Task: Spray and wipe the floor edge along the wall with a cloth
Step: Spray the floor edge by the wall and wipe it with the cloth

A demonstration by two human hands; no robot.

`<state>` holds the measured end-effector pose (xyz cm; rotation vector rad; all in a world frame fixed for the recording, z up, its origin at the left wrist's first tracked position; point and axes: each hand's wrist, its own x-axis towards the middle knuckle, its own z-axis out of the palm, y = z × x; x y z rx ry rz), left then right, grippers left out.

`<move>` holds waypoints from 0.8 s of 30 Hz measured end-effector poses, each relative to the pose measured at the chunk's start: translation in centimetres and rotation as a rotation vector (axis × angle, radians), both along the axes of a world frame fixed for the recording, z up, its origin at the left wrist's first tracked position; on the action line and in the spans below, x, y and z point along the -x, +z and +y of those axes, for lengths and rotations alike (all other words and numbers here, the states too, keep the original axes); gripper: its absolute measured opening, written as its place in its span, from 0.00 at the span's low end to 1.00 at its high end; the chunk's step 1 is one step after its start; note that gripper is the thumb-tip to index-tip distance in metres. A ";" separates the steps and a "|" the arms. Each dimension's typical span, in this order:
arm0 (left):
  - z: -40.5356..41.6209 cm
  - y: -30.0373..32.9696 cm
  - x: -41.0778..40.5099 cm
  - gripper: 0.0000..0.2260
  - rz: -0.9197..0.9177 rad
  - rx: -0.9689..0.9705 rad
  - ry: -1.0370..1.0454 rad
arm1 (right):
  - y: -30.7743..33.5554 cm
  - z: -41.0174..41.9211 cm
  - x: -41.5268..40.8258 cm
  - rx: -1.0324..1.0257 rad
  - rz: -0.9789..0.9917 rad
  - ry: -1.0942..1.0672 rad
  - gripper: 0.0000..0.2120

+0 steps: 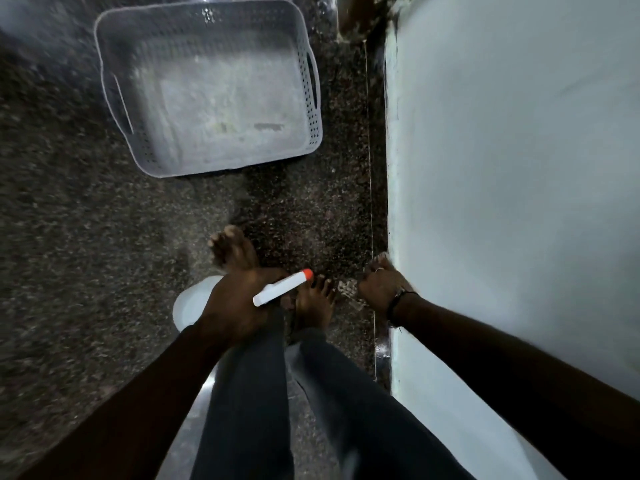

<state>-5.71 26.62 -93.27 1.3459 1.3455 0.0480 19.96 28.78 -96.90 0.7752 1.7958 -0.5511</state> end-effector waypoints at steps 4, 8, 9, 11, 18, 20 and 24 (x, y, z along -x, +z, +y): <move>1.6 -1.2 0.5 0.20 -0.034 -0.008 -0.024 | -2.9 0.6 -1.2 -0.014 -0.045 -0.008 0.26; 2.5 -2.7 1.0 0.14 -0.003 0.018 -0.047 | -4.5 2.5 -1.2 0.221 -0.168 0.072 0.22; 2.6 -3.0 1.1 0.14 -0.005 0.015 -0.051 | -5.1 3.0 -1.0 0.191 -0.199 0.082 0.22; 3.0 -3.1 1.2 0.15 -0.006 0.016 -0.045 | -6.4 4.5 -0.9 0.040 -0.186 0.112 0.22; 3.0 -3.2 1.9 0.17 -0.036 0.023 -0.025 | -5.7 6.3 -0.1 0.065 -0.145 0.005 0.18; 3.1 -3.3 2.1 0.17 -0.057 0.036 -0.019 | -5.9 7.1 -0.7 -0.027 -0.111 -0.003 0.21; 4.0 -2.8 2.1 0.11 -0.072 0.021 0.003 | -4.6 7.8 -0.1 0.083 -0.102 -0.071 0.17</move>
